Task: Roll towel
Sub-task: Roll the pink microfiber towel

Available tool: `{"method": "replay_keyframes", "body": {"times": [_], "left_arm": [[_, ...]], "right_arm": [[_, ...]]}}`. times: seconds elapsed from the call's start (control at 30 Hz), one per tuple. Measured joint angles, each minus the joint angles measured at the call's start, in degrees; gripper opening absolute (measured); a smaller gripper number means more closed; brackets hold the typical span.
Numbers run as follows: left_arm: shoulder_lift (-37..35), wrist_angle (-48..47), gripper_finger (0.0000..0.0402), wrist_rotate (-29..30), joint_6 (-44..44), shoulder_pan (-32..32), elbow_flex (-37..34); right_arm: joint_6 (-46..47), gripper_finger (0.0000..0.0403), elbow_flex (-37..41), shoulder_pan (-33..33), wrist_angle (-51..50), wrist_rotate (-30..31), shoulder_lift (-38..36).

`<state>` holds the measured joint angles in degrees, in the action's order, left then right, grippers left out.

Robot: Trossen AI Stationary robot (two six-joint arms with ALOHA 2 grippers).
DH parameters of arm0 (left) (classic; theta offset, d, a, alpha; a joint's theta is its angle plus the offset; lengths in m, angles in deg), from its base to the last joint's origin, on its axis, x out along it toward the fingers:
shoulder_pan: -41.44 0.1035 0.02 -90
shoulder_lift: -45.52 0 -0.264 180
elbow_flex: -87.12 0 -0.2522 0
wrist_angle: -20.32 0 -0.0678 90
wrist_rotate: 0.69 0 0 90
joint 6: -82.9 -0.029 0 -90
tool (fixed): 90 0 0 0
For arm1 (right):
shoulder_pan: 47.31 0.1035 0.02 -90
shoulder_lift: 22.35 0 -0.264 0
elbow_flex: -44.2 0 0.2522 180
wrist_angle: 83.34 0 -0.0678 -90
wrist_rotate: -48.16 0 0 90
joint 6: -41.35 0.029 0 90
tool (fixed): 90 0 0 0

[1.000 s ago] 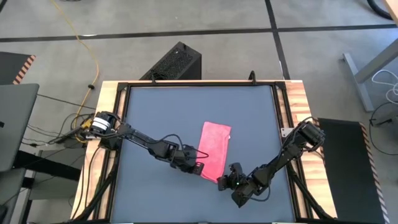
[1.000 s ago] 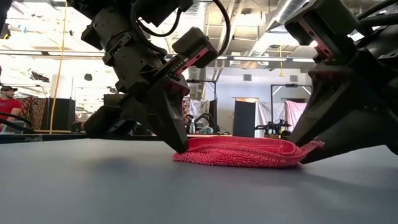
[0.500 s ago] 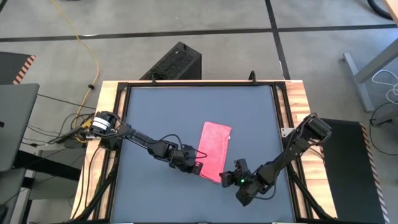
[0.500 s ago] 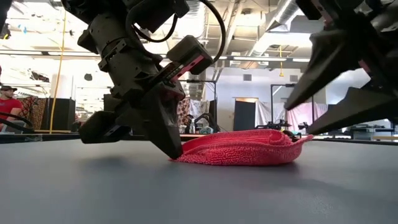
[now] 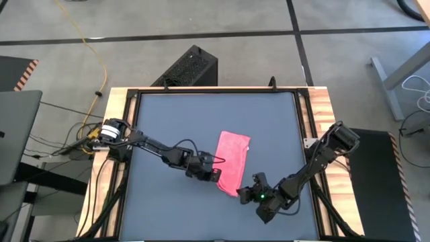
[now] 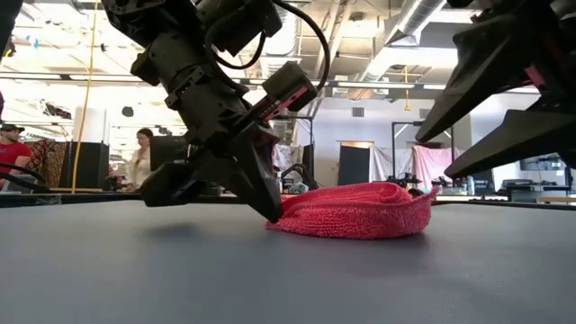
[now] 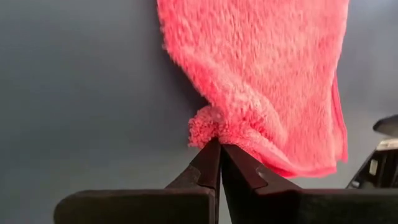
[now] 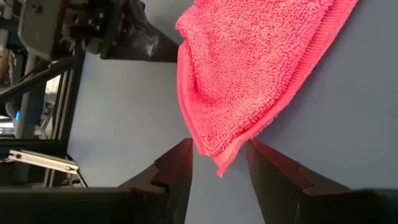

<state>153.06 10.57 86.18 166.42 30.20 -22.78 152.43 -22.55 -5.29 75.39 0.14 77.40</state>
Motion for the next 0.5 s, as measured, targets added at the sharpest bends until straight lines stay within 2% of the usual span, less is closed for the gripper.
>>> {"method": "replay_keyframes", "body": {"times": [0.27,0.5], "left_arm": [[0.0,0.0,0.0000,-1.2,-0.4,-0.9,0.0],[0.0,0.0,0.0000,-1.5,-1.5,-0.9,0.0]], "right_arm": [[-0.4,0.0183,-0.1,-0.2,4.5,0.0,1.1],[0.7,0.0189,-0.1,0.0,14.4,-1.0,7.5]]}}
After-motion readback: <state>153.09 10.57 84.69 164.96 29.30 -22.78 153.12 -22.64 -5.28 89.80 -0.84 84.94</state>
